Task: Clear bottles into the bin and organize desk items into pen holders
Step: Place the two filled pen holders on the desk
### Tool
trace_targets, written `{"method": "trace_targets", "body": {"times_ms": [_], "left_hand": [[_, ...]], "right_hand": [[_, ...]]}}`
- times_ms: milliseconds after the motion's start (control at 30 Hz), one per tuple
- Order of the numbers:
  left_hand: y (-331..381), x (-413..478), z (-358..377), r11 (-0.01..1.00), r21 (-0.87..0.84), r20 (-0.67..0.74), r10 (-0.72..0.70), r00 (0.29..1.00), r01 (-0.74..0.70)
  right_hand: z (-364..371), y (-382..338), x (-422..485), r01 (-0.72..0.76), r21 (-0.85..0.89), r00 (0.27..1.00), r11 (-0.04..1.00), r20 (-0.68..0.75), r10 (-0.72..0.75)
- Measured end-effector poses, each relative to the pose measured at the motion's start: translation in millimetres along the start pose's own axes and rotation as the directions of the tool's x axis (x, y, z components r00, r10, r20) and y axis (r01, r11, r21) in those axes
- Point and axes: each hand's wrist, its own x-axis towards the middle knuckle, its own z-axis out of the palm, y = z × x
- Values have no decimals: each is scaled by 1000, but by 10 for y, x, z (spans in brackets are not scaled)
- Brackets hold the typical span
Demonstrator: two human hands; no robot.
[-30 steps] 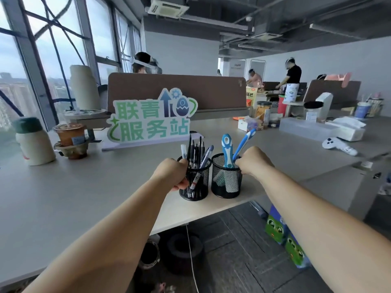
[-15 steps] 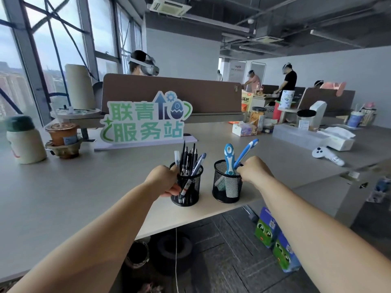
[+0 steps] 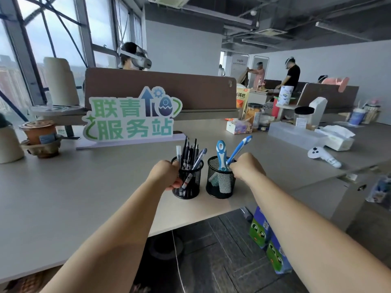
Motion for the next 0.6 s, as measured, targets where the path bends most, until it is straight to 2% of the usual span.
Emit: {"method": "trace_targets", "body": {"times_ms": [267, 433, 600], "left_hand": [[251, 467, 580, 994, -68, -80, 79, 994, -85], [238, 628, 795, 972, -152, -130, 159, 979, -178], [329, 744, 934, 957, -159, -87, 231, 969, -243]], "right_hand": [[-77, 230, 658, 16, 54, 999, 998, -33, -15], [-72, 485, 867, 117, 334, 992, 935, 0, -124], [0, 652, 1051, 108, 527, 987, 843, 42, -153]]}}
